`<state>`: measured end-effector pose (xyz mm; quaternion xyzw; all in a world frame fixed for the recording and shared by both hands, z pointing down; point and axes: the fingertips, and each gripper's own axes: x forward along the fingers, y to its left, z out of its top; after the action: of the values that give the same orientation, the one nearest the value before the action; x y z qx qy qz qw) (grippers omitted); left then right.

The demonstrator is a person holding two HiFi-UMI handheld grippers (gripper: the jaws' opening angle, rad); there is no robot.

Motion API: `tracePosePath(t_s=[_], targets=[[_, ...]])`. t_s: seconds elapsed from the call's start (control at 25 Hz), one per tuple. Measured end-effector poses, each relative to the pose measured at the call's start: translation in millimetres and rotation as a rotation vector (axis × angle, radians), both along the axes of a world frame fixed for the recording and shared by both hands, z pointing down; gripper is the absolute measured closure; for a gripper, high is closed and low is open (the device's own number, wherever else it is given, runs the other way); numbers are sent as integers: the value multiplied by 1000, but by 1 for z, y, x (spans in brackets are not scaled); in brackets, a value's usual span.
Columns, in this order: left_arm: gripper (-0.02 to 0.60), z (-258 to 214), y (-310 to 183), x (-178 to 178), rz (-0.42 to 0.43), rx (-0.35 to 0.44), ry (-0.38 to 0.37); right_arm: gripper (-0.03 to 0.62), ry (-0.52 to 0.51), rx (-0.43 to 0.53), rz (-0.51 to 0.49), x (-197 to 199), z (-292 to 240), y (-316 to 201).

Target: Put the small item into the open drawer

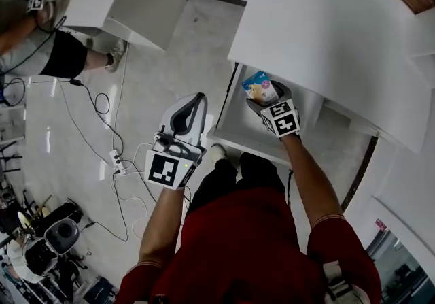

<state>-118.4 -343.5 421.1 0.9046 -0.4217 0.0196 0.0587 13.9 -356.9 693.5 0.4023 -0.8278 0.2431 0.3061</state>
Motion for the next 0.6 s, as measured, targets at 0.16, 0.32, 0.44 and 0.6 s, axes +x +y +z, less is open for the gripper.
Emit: tracePosePath(t_s=[0.16, 0.32, 0.44, 0.6], targets=[[574, 11, -7, 1, -13, -22, -16, 158, 19, -57, 22, 2, 33, -10], [574, 20, -8, -4, -28, -54, -35, 158, 35, -97, 55, 5, 55, -20], [574, 25, -6, -11, -40, -70, -45, 157, 47, -115, 71, 6, 68, -27], [574, 32, -4, -20, -57, -87, -53, 158, 67, -138, 75, 2, 84, -30]])
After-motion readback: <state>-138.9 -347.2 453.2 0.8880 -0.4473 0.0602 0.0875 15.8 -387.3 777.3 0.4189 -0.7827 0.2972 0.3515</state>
